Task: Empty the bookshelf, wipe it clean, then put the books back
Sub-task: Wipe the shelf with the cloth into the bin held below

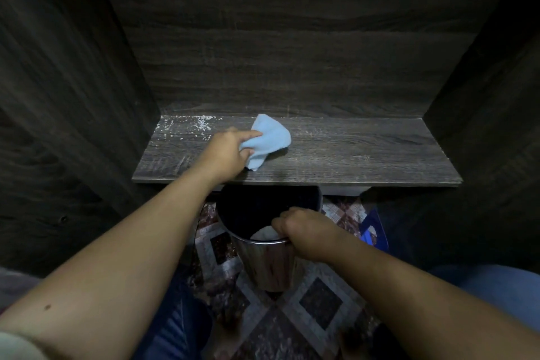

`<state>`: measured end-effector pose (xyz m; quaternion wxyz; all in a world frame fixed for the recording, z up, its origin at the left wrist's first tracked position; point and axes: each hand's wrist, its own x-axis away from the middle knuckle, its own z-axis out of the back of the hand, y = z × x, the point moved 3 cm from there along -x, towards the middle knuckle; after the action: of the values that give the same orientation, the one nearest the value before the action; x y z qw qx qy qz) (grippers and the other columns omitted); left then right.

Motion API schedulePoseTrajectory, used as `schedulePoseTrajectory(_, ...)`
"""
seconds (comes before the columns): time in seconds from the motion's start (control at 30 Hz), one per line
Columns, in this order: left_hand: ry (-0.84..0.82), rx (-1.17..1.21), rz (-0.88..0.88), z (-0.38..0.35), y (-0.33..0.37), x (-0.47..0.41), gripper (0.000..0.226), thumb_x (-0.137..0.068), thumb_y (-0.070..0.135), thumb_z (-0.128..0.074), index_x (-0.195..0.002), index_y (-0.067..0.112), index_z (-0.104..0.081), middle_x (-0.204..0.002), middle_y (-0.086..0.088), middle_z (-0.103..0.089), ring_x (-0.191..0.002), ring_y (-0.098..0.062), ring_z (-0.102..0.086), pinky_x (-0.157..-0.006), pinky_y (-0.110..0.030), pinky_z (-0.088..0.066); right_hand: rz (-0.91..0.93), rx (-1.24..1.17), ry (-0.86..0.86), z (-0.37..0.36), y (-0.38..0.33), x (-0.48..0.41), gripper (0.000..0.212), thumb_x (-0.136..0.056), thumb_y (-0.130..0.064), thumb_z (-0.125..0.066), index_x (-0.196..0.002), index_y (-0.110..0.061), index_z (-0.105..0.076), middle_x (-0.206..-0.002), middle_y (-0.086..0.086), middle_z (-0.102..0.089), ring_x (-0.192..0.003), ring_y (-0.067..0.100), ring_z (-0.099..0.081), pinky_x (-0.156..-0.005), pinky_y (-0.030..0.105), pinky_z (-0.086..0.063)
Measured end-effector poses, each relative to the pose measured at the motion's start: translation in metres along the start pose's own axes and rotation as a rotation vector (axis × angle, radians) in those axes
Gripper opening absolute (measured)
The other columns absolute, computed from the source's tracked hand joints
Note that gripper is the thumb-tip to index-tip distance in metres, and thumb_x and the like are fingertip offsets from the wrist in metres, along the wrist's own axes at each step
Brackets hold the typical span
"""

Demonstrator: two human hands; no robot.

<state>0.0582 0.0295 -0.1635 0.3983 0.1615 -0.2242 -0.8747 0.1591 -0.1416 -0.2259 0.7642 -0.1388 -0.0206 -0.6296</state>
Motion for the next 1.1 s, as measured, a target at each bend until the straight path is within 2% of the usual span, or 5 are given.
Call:
schedulePoseTrajectory(0.2, -0.006, -0.063, -0.009, -0.028, -0.020, 0.001, 0.046, -0.087, 0.002, -0.058, -0.131, 0.017, -0.060, -0.118, -0.018, -0.052, -0.113, -0.036, -0.050, -0.104, -0.035, -0.037, -0.006, 0.008, 0.006, -0.001, 0.005, 0.007, 0.025, -0.090, -0.008, -0.051, -0.115, -0.010, -0.057, -0.109, 0.012, -0.058, -0.106, 0.030, -0.052, -0.080, 0.038, -0.048)
schedulePoseTrajectory(0.3, -0.032, -0.108, -0.010, -0.038, -0.022, -0.001, 0.047, -0.088, 0.014, -0.063, -0.134, 0.023, -0.057, -0.134, -0.018, -0.048, -0.124, -0.038, -0.043, -0.109, -0.041, -0.034, -0.016, 0.014, 0.009, -0.002, 0.007, 0.010, 0.025, -0.091, -0.007, -0.050, -0.115, -0.009, -0.057, -0.110, 0.013, -0.058, -0.108, 0.031, -0.052, -0.079, 0.039, -0.048)
schedulePoseTrajectory(0.8, -0.483, 0.031, -0.114, -0.032, 0.020, 0.002, 0.046, -0.088, 0.007, -0.058, -0.122, 0.036, -0.064, -0.120, 0.007, -0.066, -0.109, -0.011, -0.059, -0.093, -0.021, -0.044, -0.004, -0.004, -0.008, -0.004, 0.009, 0.019, 0.022, -0.087, -0.005, -0.053, -0.109, -0.009, -0.058, -0.105, 0.013, -0.059, -0.103, 0.032, -0.054, -0.078, 0.041, -0.049)
schedulePoseTrajectory(1.0, -0.074, -0.039, -0.122, -0.019, 0.009, -0.005, 0.045, -0.089, 0.016, -0.060, -0.130, 0.033, -0.058, -0.128, -0.005, -0.061, -0.116, -0.026, -0.055, -0.101, -0.032, -0.041, 0.002, -0.018, 0.030, -0.003, 0.009, 0.016, 0.022, -0.088, -0.012, -0.056, -0.110, -0.013, -0.059, -0.106, 0.010, -0.060, -0.104, 0.030, -0.055, -0.082, 0.041, -0.050)
schedulePoseTrajectory(1.1, -0.008, -0.229, -0.122, -0.023, 0.001, -0.003, 0.046, -0.089, 0.022, -0.060, -0.133, 0.033, -0.054, -0.121, -0.010, -0.058, -0.116, -0.032, -0.049, -0.105, -0.036, -0.032, -0.003, -0.020, 0.034, -0.003, 0.009, 0.015, 0.022, -0.089, -0.012, -0.055, -0.111, -0.013, -0.059, -0.107, 0.010, -0.059, -0.104, 0.030, -0.054, -0.081, 0.040, -0.050)
